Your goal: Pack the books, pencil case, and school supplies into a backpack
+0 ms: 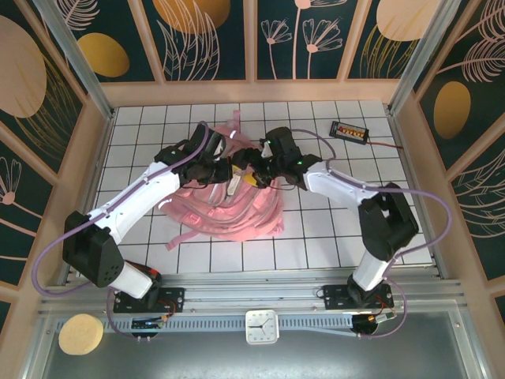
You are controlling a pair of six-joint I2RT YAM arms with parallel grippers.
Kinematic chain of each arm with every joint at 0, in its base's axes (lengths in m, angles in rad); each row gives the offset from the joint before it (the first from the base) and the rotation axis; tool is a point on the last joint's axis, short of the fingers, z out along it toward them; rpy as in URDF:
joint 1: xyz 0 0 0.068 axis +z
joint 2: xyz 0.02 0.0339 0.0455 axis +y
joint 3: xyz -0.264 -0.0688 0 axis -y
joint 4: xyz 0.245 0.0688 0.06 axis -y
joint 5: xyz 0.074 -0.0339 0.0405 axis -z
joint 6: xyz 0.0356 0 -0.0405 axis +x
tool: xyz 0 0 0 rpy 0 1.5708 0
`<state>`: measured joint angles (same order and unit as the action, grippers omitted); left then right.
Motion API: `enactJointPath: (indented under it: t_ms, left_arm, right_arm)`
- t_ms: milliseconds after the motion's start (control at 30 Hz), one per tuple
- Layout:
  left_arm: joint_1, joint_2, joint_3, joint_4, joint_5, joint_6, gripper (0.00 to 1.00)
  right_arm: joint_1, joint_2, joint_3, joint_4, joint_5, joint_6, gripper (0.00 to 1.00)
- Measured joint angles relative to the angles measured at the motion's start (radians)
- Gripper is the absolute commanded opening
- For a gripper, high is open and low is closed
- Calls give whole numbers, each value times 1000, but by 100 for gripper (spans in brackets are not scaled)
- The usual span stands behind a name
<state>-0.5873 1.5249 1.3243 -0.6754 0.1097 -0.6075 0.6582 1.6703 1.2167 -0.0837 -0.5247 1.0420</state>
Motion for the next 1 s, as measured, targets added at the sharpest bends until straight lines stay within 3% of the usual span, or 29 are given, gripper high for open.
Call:
enactJointPath:
  t_ms: [133,167,233,433,533,733,1000]
  left_arm:
    - [-2,0,-15,27,16,-2,4]
    - [-2,0,-17,31,20,-4,9]
    - [-2,0,-25,40,29,-3,30]
    - [-9,-63,-61,64,66,-29,62]
    - [-9,-151,-77,57,62,-60,72]
    - [1,-412,-201,42,16,-169,79]
    - [144,-580,-550,101,67,-356,73]
  right_arm:
    - [-7,-116,-4,-47,2,-23,77]
    - [-11,-141,-10,-49,3,-26,77]
    - [-19,-185,-27,-55,3,-31,77]
    - [-32,-221,-37,-157,20,-67,76]
    - [-31,-222,-37,-222,39,-77,76]
    - [26,-231,-47,-289,77,-81,70]
    - [173,-139,53,-358,132,-94,68]
